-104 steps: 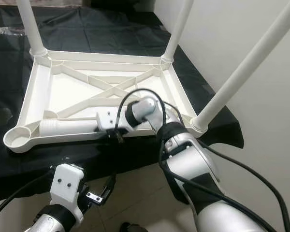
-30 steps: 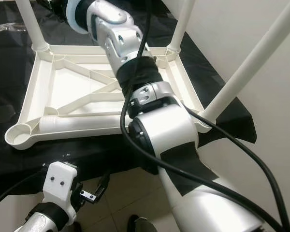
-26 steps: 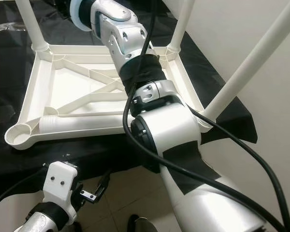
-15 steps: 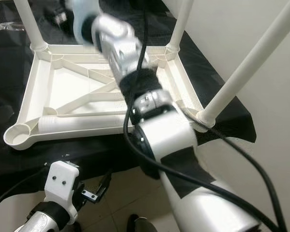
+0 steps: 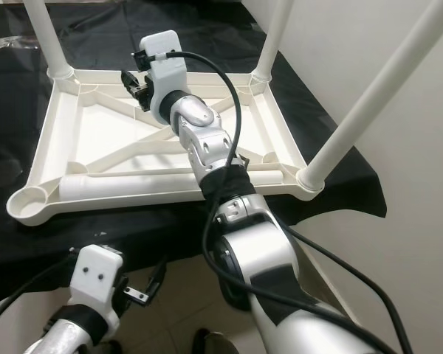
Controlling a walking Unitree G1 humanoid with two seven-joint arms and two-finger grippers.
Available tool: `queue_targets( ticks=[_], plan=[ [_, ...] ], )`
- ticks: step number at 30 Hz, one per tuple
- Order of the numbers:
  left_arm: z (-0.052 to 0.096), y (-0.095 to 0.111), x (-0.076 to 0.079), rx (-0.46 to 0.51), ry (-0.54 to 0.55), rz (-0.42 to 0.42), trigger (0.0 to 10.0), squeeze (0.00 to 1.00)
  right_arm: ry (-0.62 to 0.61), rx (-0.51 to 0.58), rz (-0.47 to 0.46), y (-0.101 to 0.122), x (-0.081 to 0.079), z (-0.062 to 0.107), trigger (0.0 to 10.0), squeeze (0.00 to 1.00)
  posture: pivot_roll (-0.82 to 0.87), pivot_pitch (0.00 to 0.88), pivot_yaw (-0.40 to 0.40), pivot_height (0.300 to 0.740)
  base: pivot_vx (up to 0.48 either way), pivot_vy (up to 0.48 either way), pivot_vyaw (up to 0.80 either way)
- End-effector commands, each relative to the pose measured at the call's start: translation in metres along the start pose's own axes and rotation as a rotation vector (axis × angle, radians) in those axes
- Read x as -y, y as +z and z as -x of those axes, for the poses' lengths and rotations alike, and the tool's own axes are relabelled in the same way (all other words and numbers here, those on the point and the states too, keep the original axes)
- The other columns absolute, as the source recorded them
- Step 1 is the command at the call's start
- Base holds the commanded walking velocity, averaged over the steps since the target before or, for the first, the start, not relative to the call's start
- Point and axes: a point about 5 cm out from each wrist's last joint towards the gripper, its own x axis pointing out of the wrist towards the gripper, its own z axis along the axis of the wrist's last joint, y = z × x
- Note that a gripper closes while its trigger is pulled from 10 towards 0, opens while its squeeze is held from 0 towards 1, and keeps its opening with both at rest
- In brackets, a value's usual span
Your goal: Building children table
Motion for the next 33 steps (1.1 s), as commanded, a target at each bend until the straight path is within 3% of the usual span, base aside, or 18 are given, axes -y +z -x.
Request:
queue_targets(
  ticks=[1, 4, 6, 7, 8, 11, 13, 14, 15, 16, 17, 19, 20, 21, 23, 25, 29, 33],
  plan=[
    [-0.001, -0.005, -0.002, -0.013, 0.026, -0.008, 10.0, 0.0, 0.032, 0.061, 0.013, 0.001, -0.002, 0.009, 10.0, 0.0, 0.21, 0.116, -0.141, 0.74, 0.0, 0.0, 0.0],
    [-0.003, -0.006, -0.006, -0.01, 0.047, -0.021, 10.0, 0.0, 0.035, 0.057, 0.03, -0.01, -0.004, 0.02, 10.0, 0.0, 0.21, 0.091, -0.137, 0.74, 0.0, 0.0, 0.0],
    [-0.006, -0.008, -0.013, -0.003, 0.079, -0.043, 10.0, 0.0, 0.039, 0.046, 0.028, -0.03, -0.007, 0.046, 10.0, 0.0, 0.2, 0.055, -0.134, 0.74, 0.0, 0.0, 0.0],
    [-0.006, -0.008, -0.013, -0.003, 0.079, -0.043, 10.0, 0.0, 0.039, 0.046, 0.028, -0.03, -0.007, 0.046, 10.0, 0.0, 0.2, 0.055, -0.134, 0.74, 0.0, 0.0, 0.0],
    [-0.007, -0.009, -0.013, -0.004, 0.083, -0.039, 10.0, 0.0, 0.025, 0.044, 0.039, -0.038, -0.006, 0.061, 10.0, 0.0, 0.2, 0.045, -0.135, 0.74, 0.0, 0.0, 0.0],
    [-0.007, -0.011, -0.012, -0.005, 0.082, -0.034, 10.0, 0.0, 0.012, 0.043, 0.048, -0.043, -0.006, 0.07, 10.0, 0.0, 0.2, 0.041, -0.132, 0.74, 0.0, 0.0, 0.0],
    [-0.008, -0.013, -0.011, -0.007, 0.078, -0.027, 10.0, 0.0, -0.033, 0.041, 0.06, -0.052, -0.004, 0.09, 10.0, 0.0, 0.2, 0.018, -0.131, 0.74, 0.0, 0.0, 0.0],
    [-0.008, -0.013, -0.011, -0.007, 0.078, -0.027, 10.0, 0.0, -0.033, 0.041, 0.06, -0.052, -0.004, 0.09, 10.0, 0.0, 0.2, 0.018, -0.131, 0.74, 0.0, 0.0, 0.0],
    [-0.01, -0.014, -0.011, -0.011, 0.083, -0.014, 10.0, 0.0, -0.057, 0.023, 0.06, -0.062, -0.005, 0.106, 10.0, 0.0, 0.19, 0.009, -0.126, 0.74, 0.0, 0.0, 0.0],
    [-0.01, -0.014, -0.011, -0.011, 0.083, -0.014, 10.0, 0.0, -0.057, 0.023, 0.06, -0.062, -0.005, 0.106, 10.0, 0.0, 0.19, 0.009, -0.126, 0.74, 0.0, 0.0, 0.0],
    [-0.01, -0.016, -0.012, -0.013, 0.086, -0.009, 10.0, 0.0, -0.067, 0.0, 0.044, -0.069, -0.008, 0.119, 10.0, 0.0, 0.19, 0.0, -0.124, 0.74, 0.0, 0.0, 0.0],
    [-0.01, -0.016, -0.012, -0.013, 0.086, -0.009, 10.0, 0.0, -0.067, 0.0, 0.044, -0.069, -0.008, 0.119, 10.0, 0.0, 0.19, 0.0, -0.124, 0.74, 0.0, 0.0, 0.0],
    [-0.012, -0.019, -0.013, -0.017, 0.087, -0.007, 10.0, 0.0, -0.085, -0.043, 0.039, -0.08, -0.013, 0.137, 10.0, 0.0, 0.19, 0.0, -0.123, 0.74, 0.0, 0.0, 0.0],
    [-0.012, -0.019, -0.013, -0.017, 0.087, -0.007, 10.0, 0.0, -0.085, -0.043, 0.039, -0.08, -0.013, 0.137, 10.0, 0.0, 0.19, 0.0, -0.123, 0.74, 0.0, 0.0, 0.0],
    [-0.013, -0.023, -0.011, -0.029, 0.08, -0.001, 10.0, 0.0, -0.118, -0.088, 0.03, -0.091, -0.017, 0.154, 10.0, 0.0, 0.19, 0.0, -0.124, 0.74, 0.0, 0.0, 0.0],
    [-0.013, -0.023, -0.011, -0.029, 0.08, -0.001, 10.0, 0.0, -0.118, -0.088, 0.03, -0.091, -0.017, 0.154, 10.0, 0.0, 0.19, 0.0, -0.124, 0.74, 0.0, 0.0, 0.0],
    [-0.014, -0.027, -0.007, -0.029, 0.073, 0.006, 10.0, 0.0, -0.213, -0.116, 0.023, -0.096, -0.018, 0.175, 10.0, 0.0, 0.19, 0.0, -0.124, 0.74, 0.0, 0.0, 0.0],
    [-0.014, -0.029, -0.005, -0.031, 0.074, 0.013, 10.0, 0.0, -0.264, -0.132, 0.027, -0.101, -0.017, 0.186, 10.0, 0.0, 0.18, 0.0, -0.121, 0.74, 0.0, 0.0, 0.0]
  ],
)
